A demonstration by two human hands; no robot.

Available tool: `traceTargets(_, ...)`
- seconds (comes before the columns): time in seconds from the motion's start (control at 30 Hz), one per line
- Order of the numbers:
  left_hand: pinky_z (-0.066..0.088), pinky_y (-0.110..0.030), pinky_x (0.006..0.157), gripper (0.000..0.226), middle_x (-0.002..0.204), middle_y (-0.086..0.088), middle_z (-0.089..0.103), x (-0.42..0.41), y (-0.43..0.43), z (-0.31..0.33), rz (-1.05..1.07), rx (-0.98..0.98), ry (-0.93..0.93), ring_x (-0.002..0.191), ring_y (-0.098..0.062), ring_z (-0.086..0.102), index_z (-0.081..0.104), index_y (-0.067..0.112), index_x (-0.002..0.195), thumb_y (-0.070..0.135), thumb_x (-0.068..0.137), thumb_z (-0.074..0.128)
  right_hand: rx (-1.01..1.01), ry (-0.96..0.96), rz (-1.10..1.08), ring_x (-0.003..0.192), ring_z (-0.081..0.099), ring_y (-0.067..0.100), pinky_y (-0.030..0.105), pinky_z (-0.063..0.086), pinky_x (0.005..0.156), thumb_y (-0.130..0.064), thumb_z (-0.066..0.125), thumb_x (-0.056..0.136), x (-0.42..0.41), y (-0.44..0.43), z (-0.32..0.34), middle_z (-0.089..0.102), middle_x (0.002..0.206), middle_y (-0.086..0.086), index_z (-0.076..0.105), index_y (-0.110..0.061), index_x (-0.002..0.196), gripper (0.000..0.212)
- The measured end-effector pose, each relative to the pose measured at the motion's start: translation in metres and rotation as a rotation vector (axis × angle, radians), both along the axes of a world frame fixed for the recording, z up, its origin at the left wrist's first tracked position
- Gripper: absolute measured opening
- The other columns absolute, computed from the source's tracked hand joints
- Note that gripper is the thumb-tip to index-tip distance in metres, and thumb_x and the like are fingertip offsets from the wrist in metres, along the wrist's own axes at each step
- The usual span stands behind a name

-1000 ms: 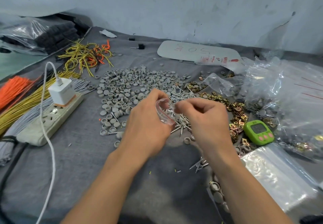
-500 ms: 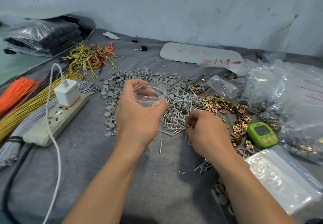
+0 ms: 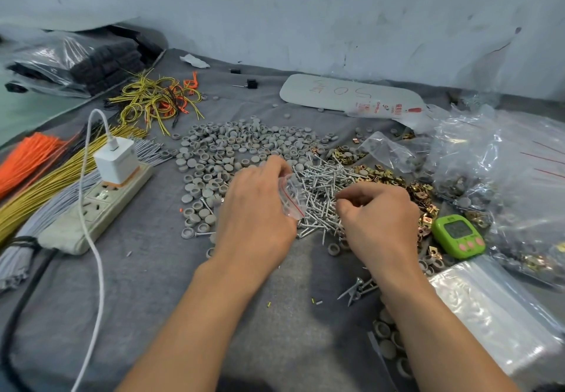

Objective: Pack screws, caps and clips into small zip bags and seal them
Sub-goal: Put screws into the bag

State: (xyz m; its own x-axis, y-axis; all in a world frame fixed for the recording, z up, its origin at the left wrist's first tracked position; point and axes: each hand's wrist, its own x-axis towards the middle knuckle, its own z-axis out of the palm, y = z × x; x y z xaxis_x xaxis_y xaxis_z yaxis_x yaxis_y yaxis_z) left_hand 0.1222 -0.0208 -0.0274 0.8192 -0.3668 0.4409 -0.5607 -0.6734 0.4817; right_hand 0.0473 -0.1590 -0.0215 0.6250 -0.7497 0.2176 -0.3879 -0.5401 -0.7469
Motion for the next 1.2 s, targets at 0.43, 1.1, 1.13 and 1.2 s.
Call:
traceTargets(0.43, 0.028, -0.027, 0.074, 0.049, 0.095, 0.014, 0.053, 0.001, -0.002, -0.004, -0.016, 0.001, 0.045, 0.089, -0.011, 0.042, 0.039, 0.041, 0.099, 0.022, 0.077, 0.078, -0.259, 0.489, 0.161, 0.073, 0.055, 0.024, 0.031, 0.043, 0.067, -0.017, 0.071, 0.087, 0.004, -0.002, -0.006, 0.061, 0.071, -0.009, 0.073, -0.034, 0.085, 0.017)
traceTargets(1.1, 0.037, -0.014, 0.058, 0.048, 0.087, 0.010, 0.063, -0.005, -0.009, -0.005, -0.234, -0.052, 0.226, 0.077, -0.008, 0.056, 0.045, 0.043, 0.102, 0.021, 0.069, 0.072, 0.195, -0.148, 0.544, 0.063, 0.063, 0.003, 0.026, 0.046, 0.060, -0.030, 0.069, 0.080, 0.010, 0.013, -0.015, 0.071, 0.065, -0.015, 0.082, -0.038, 0.076, 0.015)
traceTargets(1.13, 0.043, -0.020, 0.059, 0.047, 0.085, 0.008, 0.064, -0.007, -0.009, -0.005, -0.256, -0.052, 0.238, 0.077, -0.010, 0.058, 0.046, 0.044, 0.101, 0.021, 0.068, 0.071, 0.185, -0.113, 0.560, 0.059, 0.059, 0.001, 0.025, 0.043, 0.059, -0.028, 0.070, 0.082, 0.011, 0.012, -0.015, 0.068, 0.061, -0.015, 0.078, -0.039, 0.067, 0.020)
traceTargets(1.2, 0.047, -0.030, 0.062, 0.046, 0.086, 0.007, 0.065, -0.010, -0.010, -0.006, -0.277, -0.046, 0.232, 0.078, -0.014, 0.060, 0.046, 0.045, 0.099, 0.020, 0.068, 0.069, 0.156, -0.045, 0.576, 0.053, 0.054, -0.001, 0.021, 0.038, 0.057, -0.019, 0.073, 0.085, 0.012, 0.010, -0.013, 0.061, 0.053, -0.017, 0.068, -0.043, 0.053, 0.040)
